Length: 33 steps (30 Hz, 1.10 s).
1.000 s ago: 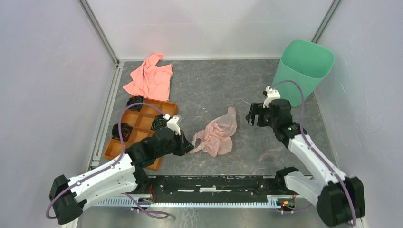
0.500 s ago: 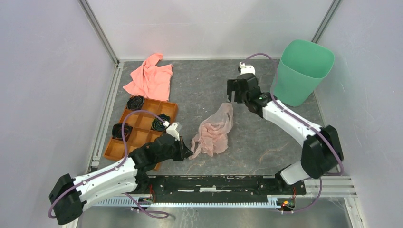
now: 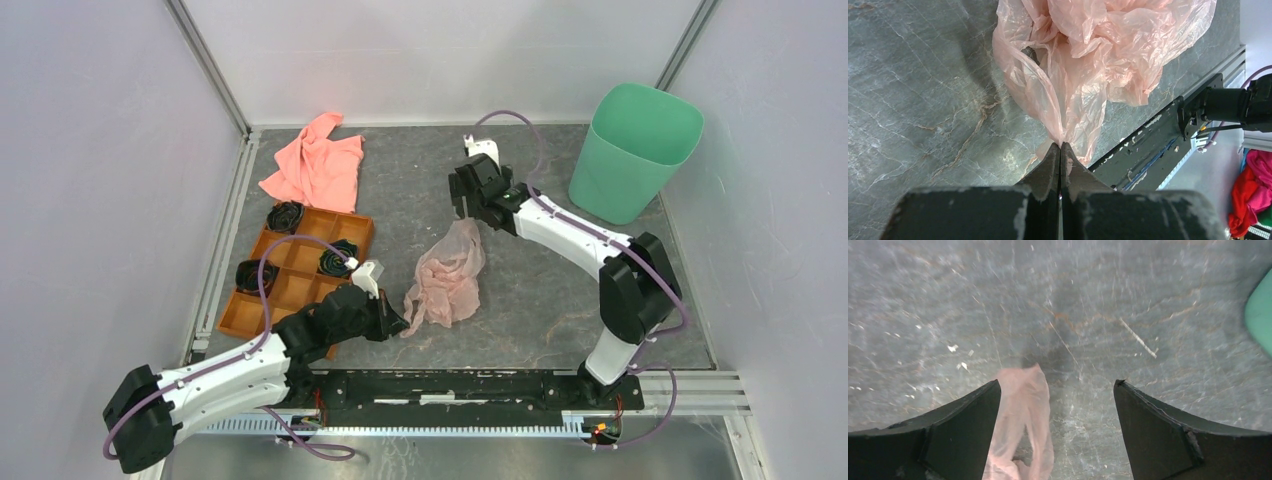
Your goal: Put the trash bags into the trash bin
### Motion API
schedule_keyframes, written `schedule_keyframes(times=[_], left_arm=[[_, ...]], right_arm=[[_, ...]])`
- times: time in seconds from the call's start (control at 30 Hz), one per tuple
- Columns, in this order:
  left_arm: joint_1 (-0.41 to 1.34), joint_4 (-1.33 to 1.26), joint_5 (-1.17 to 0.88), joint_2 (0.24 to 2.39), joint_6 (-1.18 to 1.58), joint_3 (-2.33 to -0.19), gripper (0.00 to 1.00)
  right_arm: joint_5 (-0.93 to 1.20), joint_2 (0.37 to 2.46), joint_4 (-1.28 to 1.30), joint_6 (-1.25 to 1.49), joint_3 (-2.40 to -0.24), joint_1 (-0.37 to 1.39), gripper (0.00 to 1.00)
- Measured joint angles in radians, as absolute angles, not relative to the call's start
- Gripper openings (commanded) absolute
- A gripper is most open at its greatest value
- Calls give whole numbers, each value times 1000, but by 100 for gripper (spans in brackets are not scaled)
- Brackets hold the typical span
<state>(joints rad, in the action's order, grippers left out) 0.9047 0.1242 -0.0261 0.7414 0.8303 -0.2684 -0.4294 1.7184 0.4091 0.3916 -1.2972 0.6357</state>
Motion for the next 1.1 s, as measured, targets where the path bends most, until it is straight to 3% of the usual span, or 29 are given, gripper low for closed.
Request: schedule_keyframes(times=[0.2,0.47,0.53,0.63,0.67,0.77,0.9,1.1], left_arm=[[905,114,-27,758,831,-267,2],[905,113,-27,765,833,-265,2],[905,104,-27,765,836,-258,2],[905,102,-27,765,843,-254,2],[905,101,-27,765,845,-254,2],[905,109,-23,765,852,-255,4],[905,164,12,745,879,-258,26],[905,273,80,628,930,-290,66]], right_arm=[[-613,1773,421,351,-1459,743,91],[-662,1953,486,342,-1498,764,84],[-656,1968,494,341,-1470,763,72],[-647,1969,500,338,-1451,760,10],[-640,1969,491,345,-1451,760,0],[-615,1963,475,336,-1452,759,0],[-526,1888,422,272,-1422,759,0],[-308,1543,194,117,-1188,759,0]])
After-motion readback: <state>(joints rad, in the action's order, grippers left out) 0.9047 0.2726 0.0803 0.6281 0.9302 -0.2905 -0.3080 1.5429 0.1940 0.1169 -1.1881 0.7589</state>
